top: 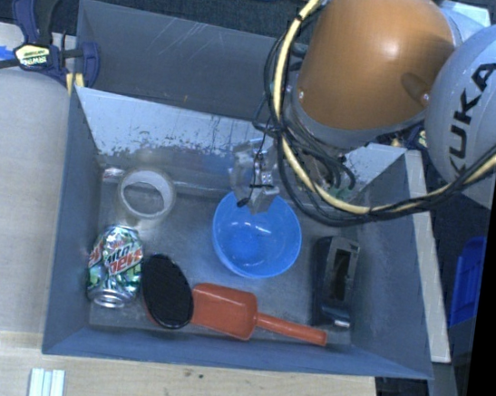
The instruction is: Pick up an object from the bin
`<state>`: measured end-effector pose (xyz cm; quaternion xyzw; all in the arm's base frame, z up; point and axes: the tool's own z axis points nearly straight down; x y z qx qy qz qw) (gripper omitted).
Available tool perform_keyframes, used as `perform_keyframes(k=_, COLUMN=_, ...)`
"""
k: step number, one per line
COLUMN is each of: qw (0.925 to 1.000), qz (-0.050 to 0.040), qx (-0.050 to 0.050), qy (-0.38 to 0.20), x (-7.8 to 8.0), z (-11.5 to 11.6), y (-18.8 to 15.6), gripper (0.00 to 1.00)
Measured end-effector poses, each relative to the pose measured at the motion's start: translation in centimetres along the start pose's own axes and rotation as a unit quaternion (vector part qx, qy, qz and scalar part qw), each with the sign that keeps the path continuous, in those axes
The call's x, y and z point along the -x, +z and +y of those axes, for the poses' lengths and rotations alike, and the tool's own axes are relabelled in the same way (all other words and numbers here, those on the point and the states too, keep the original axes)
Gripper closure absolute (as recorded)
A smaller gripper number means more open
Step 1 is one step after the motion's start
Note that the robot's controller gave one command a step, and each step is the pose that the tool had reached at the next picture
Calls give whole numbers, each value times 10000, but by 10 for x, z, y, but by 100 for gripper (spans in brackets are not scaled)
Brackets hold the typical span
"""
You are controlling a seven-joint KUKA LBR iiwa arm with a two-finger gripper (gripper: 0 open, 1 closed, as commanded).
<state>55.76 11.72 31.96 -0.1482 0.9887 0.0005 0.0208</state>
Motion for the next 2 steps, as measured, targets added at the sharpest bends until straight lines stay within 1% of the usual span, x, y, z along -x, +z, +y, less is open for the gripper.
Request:
perform_keyframes(k=1, qw=10000, qz=14, qx=-3, qy=3, x=-1, z=-1, y=1, gripper=100)
perform_keyframes(k=2, qw=9960, qz=-4, qx=-3, qy=-892, x=-8, z=17, y=-5, gripper=100)
